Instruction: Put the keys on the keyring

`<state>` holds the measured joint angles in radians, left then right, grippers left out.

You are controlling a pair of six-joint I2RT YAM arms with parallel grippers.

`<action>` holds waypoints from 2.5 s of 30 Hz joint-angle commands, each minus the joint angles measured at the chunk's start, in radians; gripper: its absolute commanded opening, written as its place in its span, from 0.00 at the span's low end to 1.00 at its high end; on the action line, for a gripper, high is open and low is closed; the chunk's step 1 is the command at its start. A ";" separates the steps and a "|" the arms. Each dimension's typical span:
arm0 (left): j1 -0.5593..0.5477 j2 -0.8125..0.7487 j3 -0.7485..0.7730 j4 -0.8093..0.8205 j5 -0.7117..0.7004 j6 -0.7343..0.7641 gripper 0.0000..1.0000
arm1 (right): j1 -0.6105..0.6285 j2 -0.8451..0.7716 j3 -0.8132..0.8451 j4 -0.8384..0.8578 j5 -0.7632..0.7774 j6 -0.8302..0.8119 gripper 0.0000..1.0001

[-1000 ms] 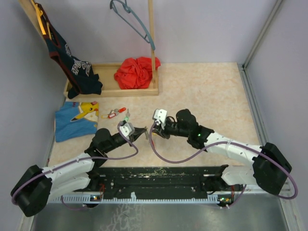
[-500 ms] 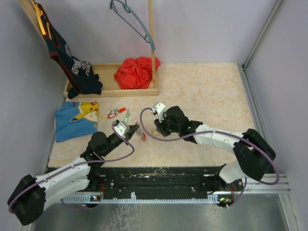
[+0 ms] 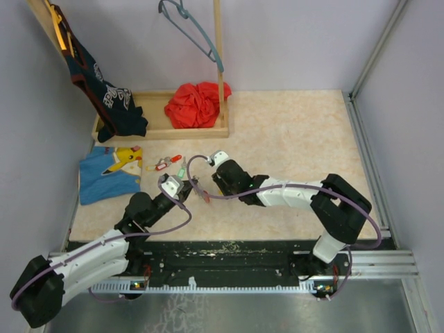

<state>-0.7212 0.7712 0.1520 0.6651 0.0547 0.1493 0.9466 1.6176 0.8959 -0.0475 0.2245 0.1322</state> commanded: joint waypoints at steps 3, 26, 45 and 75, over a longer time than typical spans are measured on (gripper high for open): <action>0.004 -0.023 -0.015 0.036 -0.029 -0.015 0.00 | 0.027 0.075 0.078 -0.009 0.103 0.080 0.28; 0.004 -0.019 -0.018 0.045 -0.026 -0.022 0.00 | 0.032 0.127 0.091 -0.049 0.127 0.111 0.22; 0.004 -0.017 -0.018 0.044 -0.009 -0.027 0.00 | 0.026 0.044 0.048 -0.051 0.125 0.071 0.22; 0.004 -0.014 -0.022 0.048 0.000 -0.034 0.00 | -0.043 -0.013 -0.038 0.006 0.038 0.103 0.21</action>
<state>-0.7212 0.7612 0.1337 0.6655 0.0448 0.1272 0.9184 1.6466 0.8616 -0.0917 0.2752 0.2192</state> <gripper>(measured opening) 0.007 0.211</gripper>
